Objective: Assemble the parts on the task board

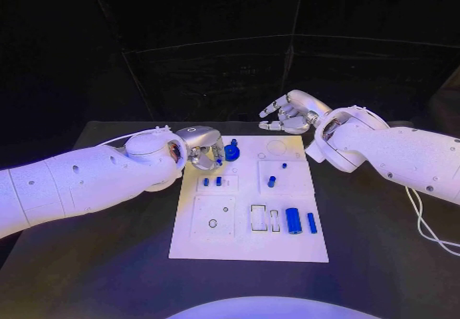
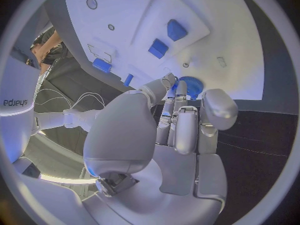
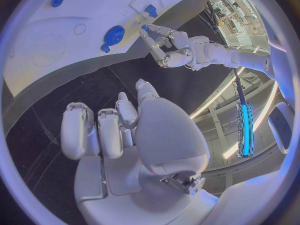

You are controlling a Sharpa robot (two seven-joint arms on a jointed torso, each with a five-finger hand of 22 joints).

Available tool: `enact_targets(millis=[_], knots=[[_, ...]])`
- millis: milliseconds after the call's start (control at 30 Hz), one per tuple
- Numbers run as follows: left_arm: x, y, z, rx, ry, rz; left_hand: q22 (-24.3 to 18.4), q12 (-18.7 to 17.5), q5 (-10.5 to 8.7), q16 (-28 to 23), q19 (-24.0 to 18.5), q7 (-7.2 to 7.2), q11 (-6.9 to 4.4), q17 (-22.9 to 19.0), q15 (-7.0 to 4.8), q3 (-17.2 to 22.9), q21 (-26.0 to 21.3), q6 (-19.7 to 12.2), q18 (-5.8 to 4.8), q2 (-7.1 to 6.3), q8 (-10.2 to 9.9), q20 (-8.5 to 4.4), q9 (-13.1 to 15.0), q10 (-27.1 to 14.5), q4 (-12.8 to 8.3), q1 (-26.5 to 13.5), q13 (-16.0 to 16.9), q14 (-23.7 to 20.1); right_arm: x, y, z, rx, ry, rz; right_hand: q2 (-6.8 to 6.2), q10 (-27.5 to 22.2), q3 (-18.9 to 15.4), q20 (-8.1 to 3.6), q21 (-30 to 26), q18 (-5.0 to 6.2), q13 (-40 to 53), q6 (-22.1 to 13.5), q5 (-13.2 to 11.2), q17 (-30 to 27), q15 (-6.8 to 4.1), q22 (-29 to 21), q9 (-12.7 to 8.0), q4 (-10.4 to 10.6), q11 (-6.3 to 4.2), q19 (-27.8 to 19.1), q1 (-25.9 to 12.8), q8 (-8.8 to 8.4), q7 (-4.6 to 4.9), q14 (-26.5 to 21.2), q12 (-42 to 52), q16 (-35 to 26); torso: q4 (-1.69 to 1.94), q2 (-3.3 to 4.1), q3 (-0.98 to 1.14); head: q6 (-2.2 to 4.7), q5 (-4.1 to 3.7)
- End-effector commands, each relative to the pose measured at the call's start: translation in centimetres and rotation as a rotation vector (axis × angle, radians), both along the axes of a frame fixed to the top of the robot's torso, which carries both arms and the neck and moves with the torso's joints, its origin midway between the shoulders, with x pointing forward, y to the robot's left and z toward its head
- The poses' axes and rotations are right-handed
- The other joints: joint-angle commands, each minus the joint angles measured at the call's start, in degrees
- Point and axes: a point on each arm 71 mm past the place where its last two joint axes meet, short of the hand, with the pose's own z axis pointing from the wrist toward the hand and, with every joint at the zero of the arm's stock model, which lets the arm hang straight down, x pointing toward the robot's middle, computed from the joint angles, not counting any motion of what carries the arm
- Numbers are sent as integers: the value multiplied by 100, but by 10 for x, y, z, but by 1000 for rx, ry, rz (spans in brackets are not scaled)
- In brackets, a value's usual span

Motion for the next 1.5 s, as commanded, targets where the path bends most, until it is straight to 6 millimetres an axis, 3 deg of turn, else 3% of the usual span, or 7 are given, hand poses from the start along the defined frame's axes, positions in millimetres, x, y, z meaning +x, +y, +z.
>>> enact_targets(millis=[33,400,1500], knots=[[1,6,0,-2,15,26,9,-32,33,5,34,-18,-34,-9,-19,29,38,43,-100,-3,-24,-19,3,87,13,-54,9,198,0,0,2,3,-4,8,13,-3,-33,-23,-32,12,8,5,32,316,-30,5,-3,-7,-16,-13,25,33,4,349,-14,-32,-2,-1,3,-4,8],[6,21,-5,14,75,72,27,-61,32,1,29,-31,-41,-25,-23,-22,48,55,-100,-62,-34,-19,2,102,39,-147,12,196,0,1,1,2,-4,9,13,-3,-33,-23,-32,12,8,5,32,316,-30,5,-3,-7,-16,-13,25,33,4,349,-14,-32,-13,9,3,-7,27],[9,10,-11,8,71,56,25,-79,32,-4,25,-27,-39,-36,-23,-36,42,44,-99,-77,-46,-19,-2,96,41,-163,11,193,0,2,1,3,-3,12,13,-3,-33,-23,-32,12,8,5,32,316,-30,5,-3,-7,-16,-13,25,33,4,349,-14,-32,-15,8,5,-22,12]])
